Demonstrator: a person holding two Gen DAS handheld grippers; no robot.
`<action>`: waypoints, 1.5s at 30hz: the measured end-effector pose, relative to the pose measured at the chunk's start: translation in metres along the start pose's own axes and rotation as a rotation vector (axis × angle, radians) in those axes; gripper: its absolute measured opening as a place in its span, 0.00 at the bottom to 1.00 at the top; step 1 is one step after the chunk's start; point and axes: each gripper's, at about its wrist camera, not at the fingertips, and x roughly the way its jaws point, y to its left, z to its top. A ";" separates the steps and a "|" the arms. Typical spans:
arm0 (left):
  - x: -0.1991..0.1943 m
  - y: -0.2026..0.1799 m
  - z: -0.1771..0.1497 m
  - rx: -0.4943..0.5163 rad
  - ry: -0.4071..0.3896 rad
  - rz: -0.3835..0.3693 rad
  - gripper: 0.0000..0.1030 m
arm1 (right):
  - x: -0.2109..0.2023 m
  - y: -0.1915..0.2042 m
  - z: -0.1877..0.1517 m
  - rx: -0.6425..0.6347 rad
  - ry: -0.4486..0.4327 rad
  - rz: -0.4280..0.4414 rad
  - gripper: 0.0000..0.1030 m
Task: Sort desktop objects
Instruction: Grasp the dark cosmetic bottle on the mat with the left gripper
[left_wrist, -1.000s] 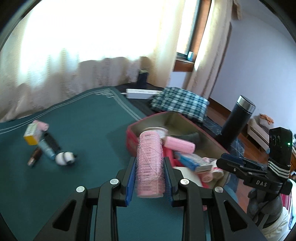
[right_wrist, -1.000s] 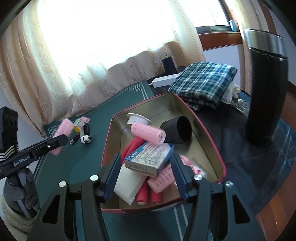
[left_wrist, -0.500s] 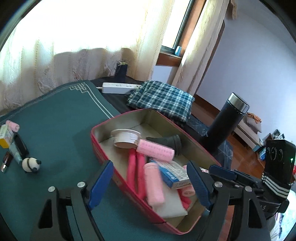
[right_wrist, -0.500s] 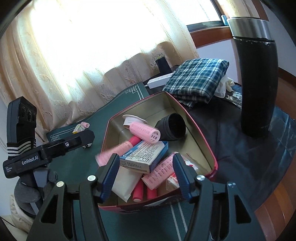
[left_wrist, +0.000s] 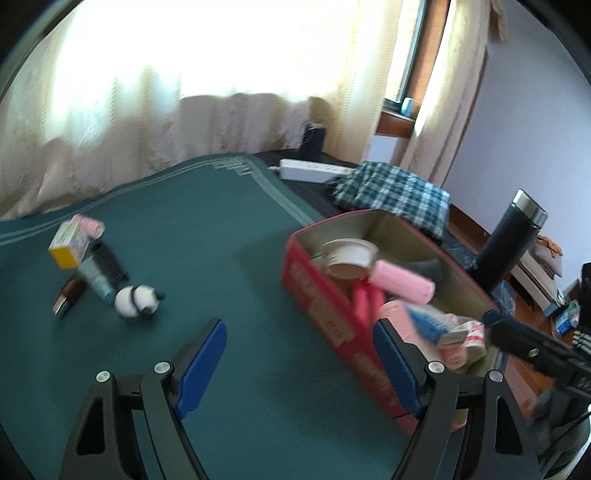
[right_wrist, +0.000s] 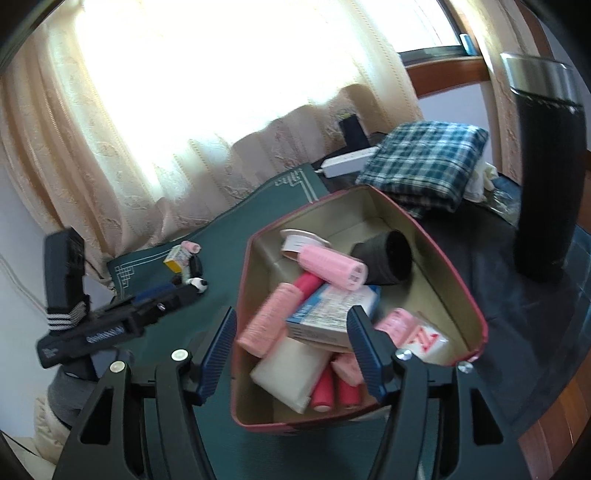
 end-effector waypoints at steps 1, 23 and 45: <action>0.000 0.005 -0.002 -0.009 0.002 0.009 0.81 | 0.001 0.005 0.000 -0.006 -0.001 0.008 0.65; -0.024 0.191 -0.023 -0.223 -0.009 0.278 0.80 | 0.110 0.160 -0.038 -0.249 0.218 0.236 0.68; 0.065 0.248 0.017 -0.099 0.069 0.288 0.20 | 0.184 0.172 -0.027 -0.207 0.295 0.145 0.68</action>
